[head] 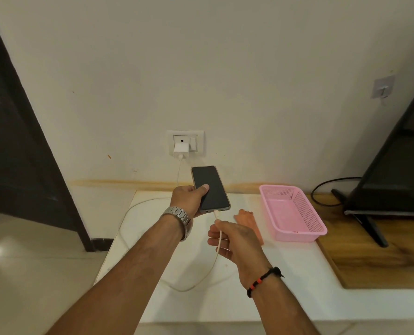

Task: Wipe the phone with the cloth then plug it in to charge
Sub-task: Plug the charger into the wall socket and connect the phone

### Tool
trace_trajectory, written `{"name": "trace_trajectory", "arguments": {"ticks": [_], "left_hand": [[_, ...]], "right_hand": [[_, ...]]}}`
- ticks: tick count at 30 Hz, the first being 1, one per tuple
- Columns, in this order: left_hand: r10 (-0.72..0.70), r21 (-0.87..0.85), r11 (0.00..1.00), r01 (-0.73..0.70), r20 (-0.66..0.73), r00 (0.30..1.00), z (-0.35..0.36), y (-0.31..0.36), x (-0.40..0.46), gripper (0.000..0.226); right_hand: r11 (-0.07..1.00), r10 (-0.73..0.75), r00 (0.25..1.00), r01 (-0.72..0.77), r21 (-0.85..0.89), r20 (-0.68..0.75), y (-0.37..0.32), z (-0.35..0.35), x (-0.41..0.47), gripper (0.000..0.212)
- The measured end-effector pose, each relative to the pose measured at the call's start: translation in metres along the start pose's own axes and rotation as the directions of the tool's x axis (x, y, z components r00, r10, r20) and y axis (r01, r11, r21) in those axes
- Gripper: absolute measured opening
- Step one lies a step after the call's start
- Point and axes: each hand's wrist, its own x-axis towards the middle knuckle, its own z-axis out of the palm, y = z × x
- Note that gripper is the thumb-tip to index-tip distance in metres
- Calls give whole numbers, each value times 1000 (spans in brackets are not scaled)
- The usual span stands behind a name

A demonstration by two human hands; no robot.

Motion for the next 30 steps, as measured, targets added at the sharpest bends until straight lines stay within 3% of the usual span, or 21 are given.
{"name": "trace_trajectory", "arguments": {"ticks": [9, 14, 19, 26, 30], "left_hand": [[-10, 4, 1000, 10, -15, 1000, -4, -8, -2, 18], [-41, -28, 999, 41, -6, 999, -4, -13, -3, 16], [-36, 0, 999, 36, -3, 999, -4, -14, 0, 18], [9, 87, 996, -11, 22, 1000, -14, -11, 5, 21], [-31, 75, 997, 26, 65, 997, -20, -15, 5, 21]], "right_hand": [[999, -46, 998, 46, -9, -33, 2, 3, 0, 18], [999, -39, 999, 39, 10, -26, 2, -1, -2, 38], [1000, -24, 1000, 23, -16, -16, 4, 2, 0, 18], [994, 16, 998, -9, -111, 67, 6, -2, 5, 23], [995, 20, 1000, -21, -95, -7, 1, -14, 18, 29]]}}
